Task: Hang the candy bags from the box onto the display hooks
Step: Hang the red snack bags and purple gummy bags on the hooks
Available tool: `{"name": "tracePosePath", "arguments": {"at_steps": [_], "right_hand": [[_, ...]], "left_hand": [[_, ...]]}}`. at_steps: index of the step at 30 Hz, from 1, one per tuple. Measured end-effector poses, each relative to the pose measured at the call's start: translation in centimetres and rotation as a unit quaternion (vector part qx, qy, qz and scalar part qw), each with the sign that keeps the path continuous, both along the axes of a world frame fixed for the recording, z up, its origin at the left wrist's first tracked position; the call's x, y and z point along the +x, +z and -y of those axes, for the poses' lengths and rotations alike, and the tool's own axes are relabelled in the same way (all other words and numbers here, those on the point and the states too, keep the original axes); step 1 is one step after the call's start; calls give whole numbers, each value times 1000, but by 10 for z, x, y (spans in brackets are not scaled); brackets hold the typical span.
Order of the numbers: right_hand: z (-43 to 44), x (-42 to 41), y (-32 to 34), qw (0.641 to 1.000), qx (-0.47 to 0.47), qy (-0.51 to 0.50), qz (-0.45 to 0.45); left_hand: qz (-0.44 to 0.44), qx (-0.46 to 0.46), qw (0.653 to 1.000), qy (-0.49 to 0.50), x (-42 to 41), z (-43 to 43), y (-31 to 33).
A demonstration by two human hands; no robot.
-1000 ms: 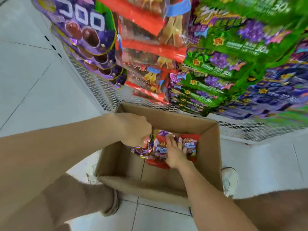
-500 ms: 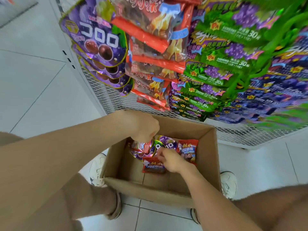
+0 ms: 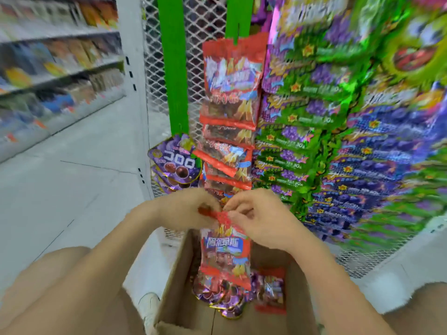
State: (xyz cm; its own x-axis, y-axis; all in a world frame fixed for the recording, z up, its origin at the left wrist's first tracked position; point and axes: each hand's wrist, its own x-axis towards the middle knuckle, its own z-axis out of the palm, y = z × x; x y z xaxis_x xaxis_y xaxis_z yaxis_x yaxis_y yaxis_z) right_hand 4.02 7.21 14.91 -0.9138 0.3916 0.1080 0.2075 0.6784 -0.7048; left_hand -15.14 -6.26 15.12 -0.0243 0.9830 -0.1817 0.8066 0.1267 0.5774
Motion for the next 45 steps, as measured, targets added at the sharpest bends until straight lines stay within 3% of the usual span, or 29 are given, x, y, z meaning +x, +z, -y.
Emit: {"name": "tracePosePath", "arguments": {"at_steps": [4, 9, 15, 18, 22, 28, 36, 45], "right_hand": [[15, 14, 52, 988, -63, -69, -123], [18, 7, 112, 940, -70, -153, -296], [4, -25, 198, 879, 137, -216, -402], [-6, -42, 232, 859, 249, -237, -379], [-28, -63, 251, 857, 292, -239, -352], [-50, -72, 253, 857, 264, -243, -370], [-45, -79, 254, 852, 208, -253, -408], [-39, -85, 267, 866, 137, -292, -383]], "left_hand": [[162, 112, 978, 68, 5, 14, 56], [208, 266, 932, 134, 17, 2, 118], [243, 456, 806, 287, 8, -51, 197], [283, 445, 787, 322, -1, -76, 220], [363, 424, 763, 325, -3, -90, 231], [351, 417, 773, 325, -1, -93, 238], [422, 360, 783, 280, 5, -92, 250], [411, 348, 780, 318, 10, -91, 258]]}}
